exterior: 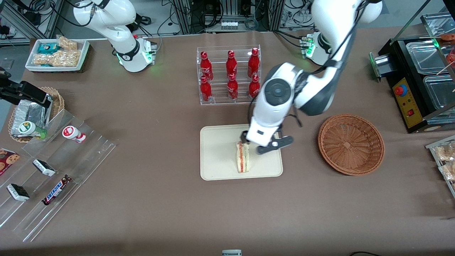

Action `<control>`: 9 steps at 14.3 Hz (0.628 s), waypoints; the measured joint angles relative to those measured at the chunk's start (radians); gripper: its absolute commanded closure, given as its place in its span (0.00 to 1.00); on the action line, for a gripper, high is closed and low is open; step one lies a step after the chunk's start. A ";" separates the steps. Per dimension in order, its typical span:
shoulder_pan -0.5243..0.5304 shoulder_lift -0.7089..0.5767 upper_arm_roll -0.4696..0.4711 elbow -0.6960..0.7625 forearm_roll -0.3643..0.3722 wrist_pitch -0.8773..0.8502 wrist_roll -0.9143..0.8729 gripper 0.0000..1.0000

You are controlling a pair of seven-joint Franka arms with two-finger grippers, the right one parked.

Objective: Place sandwich from basket to tray

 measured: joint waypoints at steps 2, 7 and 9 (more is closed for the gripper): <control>0.075 -0.038 0.003 -0.017 0.000 -0.047 0.080 0.00; 0.241 -0.163 0.006 -0.163 0.000 -0.065 0.302 0.00; 0.297 -0.230 0.006 -0.214 0.000 -0.087 0.385 0.00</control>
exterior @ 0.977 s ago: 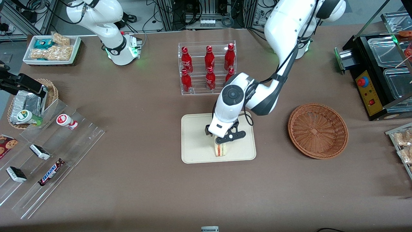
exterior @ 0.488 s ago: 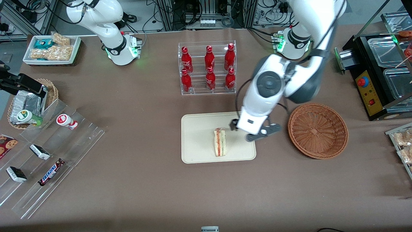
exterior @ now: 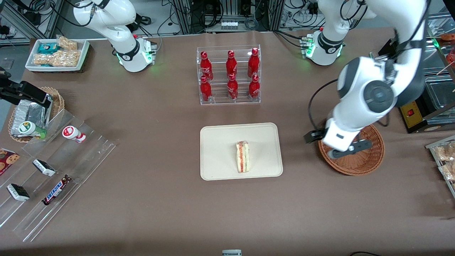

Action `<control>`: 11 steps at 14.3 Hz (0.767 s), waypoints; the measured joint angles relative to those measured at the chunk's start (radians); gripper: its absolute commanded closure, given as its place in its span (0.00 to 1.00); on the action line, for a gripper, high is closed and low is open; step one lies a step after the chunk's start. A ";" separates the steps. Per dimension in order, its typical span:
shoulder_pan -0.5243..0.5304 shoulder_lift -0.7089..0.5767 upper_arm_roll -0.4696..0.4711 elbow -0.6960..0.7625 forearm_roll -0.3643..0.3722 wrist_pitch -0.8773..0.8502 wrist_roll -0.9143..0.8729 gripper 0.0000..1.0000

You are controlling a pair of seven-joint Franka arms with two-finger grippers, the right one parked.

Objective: Place sandwich from basket to tray

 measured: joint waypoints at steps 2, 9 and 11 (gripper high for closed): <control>0.062 -0.058 0.001 -0.032 0.000 -0.034 0.105 0.00; 0.247 -0.187 0.002 -0.041 0.000 -0.088 0.428 0.00; 0.285 -0.212 -0.002 -0.024 0.000 -0.095 0.467 0.00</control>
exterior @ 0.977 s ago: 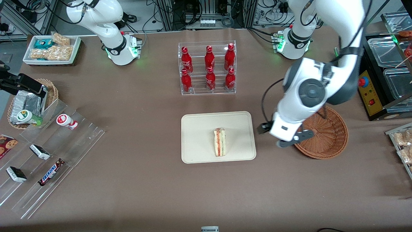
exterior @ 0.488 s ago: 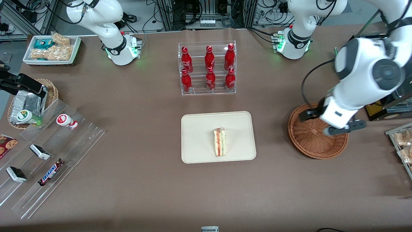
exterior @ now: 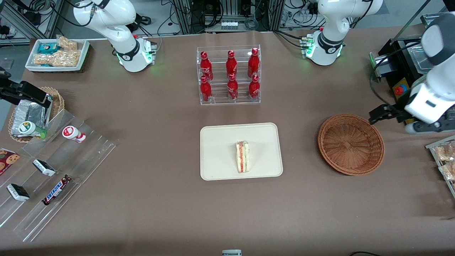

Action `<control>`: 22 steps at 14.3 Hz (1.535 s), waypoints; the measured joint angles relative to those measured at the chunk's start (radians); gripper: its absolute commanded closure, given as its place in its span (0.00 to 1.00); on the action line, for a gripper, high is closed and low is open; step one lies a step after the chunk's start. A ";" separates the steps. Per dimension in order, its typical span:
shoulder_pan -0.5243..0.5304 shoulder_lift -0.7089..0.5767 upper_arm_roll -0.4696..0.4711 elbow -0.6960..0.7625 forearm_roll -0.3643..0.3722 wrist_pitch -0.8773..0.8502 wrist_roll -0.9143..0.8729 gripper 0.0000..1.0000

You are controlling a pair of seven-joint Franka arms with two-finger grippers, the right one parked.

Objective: Place sandwich from basket to tray

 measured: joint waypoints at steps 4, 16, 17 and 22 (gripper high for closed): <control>0.079 -0.006 -0.029 0.077 0.000 -0.028 0.063 0.00; 0.108 0.009 -0.146 0.177 0.024 -0.234 0.064 0.00; 0.108 0.009 -0.149 0.177 0.024 -0.236 0.064 0.00; 0.108 0.011 -0.149 0.178 0.025 -0.238 0.064 0.00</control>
